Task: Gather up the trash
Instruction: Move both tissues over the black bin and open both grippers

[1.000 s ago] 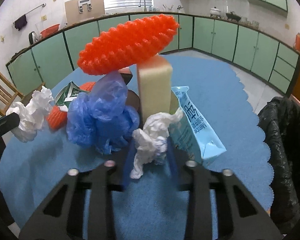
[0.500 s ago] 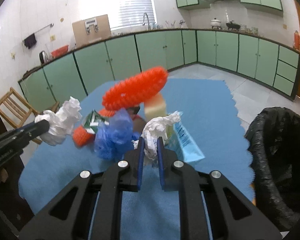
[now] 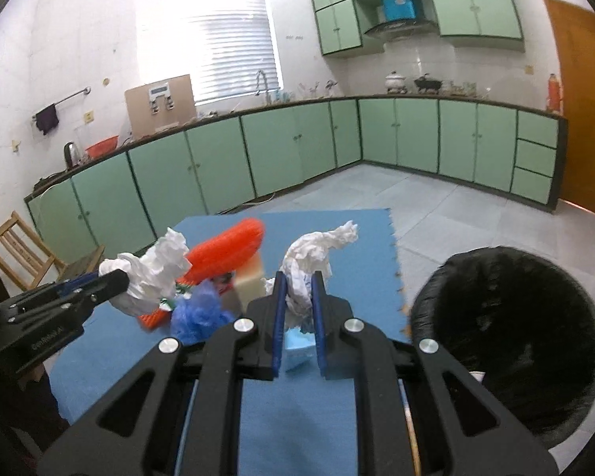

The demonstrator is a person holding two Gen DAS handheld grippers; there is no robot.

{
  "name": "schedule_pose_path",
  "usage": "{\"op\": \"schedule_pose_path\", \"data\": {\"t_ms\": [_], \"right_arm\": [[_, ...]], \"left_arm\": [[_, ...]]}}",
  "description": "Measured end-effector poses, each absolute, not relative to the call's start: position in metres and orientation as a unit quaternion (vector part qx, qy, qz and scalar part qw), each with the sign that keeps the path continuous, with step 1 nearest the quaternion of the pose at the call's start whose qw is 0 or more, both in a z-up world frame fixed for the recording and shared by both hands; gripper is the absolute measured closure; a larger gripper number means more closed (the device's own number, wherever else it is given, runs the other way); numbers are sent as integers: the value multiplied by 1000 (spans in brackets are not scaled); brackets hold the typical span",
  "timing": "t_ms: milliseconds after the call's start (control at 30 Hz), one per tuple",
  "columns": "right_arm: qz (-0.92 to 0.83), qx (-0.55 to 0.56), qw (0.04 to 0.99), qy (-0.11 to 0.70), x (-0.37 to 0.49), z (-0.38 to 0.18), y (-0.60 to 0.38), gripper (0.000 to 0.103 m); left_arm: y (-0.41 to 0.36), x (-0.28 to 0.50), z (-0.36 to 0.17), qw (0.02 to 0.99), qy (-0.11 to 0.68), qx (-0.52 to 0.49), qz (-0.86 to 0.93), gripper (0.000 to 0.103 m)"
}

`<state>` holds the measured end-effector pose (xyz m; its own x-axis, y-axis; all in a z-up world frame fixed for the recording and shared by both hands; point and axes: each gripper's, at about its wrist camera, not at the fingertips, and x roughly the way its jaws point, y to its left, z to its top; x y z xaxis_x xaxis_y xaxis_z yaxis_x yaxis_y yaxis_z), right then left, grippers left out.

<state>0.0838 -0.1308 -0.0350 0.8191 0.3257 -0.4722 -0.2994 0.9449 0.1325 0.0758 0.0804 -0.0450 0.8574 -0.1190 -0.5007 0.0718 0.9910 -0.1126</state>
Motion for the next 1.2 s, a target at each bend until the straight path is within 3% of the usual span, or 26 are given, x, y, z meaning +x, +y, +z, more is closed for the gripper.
{"op": "schedule_pose_path", "data": {"t_ms": [500,1033,1200], "right_arm": [[40,46,972,228,73,-27,-262,91],[-45,82,955,281,98,-102,-393,91],[-54,92,946,305,107,-127,-408,85]], "left_arm": [[-38,121,-34,949,262,-20,-177,79],[-184,183,-73,919,306,16,-250,79],[-220,200,-92,908,329,34,-257,76]]}}
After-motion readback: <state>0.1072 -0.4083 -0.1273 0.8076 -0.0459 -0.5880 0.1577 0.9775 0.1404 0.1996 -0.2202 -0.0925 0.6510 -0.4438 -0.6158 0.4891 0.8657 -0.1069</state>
